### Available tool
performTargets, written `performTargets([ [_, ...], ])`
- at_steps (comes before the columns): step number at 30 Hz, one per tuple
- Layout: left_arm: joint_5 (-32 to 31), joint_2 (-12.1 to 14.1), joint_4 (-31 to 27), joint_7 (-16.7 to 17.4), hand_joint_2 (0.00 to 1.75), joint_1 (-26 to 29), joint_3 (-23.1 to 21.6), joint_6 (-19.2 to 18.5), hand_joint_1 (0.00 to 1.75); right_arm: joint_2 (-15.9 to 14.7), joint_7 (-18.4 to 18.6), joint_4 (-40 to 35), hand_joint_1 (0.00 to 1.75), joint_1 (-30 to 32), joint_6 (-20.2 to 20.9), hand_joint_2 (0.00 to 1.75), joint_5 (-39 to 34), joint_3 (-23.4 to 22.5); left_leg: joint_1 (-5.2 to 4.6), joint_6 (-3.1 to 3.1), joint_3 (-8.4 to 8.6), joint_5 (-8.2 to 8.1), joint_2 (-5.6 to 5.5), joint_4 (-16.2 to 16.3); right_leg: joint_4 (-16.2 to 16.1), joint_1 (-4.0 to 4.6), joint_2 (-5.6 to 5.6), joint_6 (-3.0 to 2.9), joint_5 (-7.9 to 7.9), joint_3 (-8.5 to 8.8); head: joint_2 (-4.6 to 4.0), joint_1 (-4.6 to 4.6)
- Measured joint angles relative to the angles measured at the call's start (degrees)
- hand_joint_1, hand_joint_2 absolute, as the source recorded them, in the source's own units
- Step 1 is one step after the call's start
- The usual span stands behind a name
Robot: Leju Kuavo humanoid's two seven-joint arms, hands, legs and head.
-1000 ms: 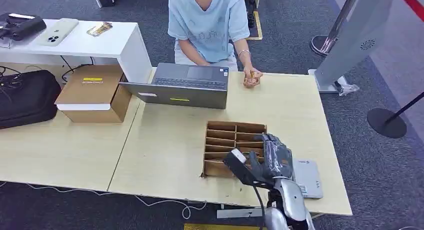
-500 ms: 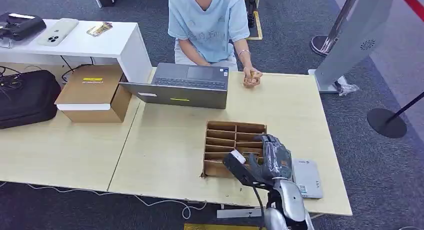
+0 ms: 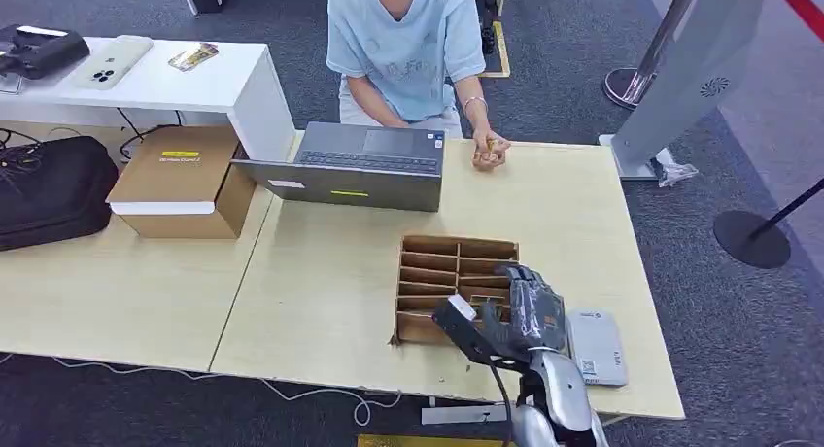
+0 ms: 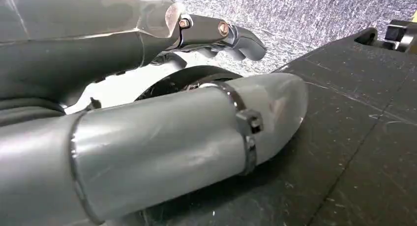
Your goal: Pass the card to the sensor for recognition and then transmit it.
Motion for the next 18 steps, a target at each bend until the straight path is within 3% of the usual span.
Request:
performTargets([
  [9,0.0,0.0,0.0,0.0,0.00,0.0,0.0,0.0,0.00,0.0,0.6,0.8,0.75,0.0,0.1,1.75,0.9,0.0,0.00,0.00,0.00,0.00,0.00,0.0,0.0,0.00,0.00,0.00,0.00,0.00,0.00,0.02],
  [18,0.0,0.0,0.0,0.0,0.00,0.0,0.0,0.0,0.00,-0.2,0.4,1.1,0.96,-0.3,-0.2,1.75,0.9,0.0,0.00,0.00,0.01,0.00,0.00,0.0,0.0,0.00,0.00,0.00,0.00,0.01,0.00,0.02],
])
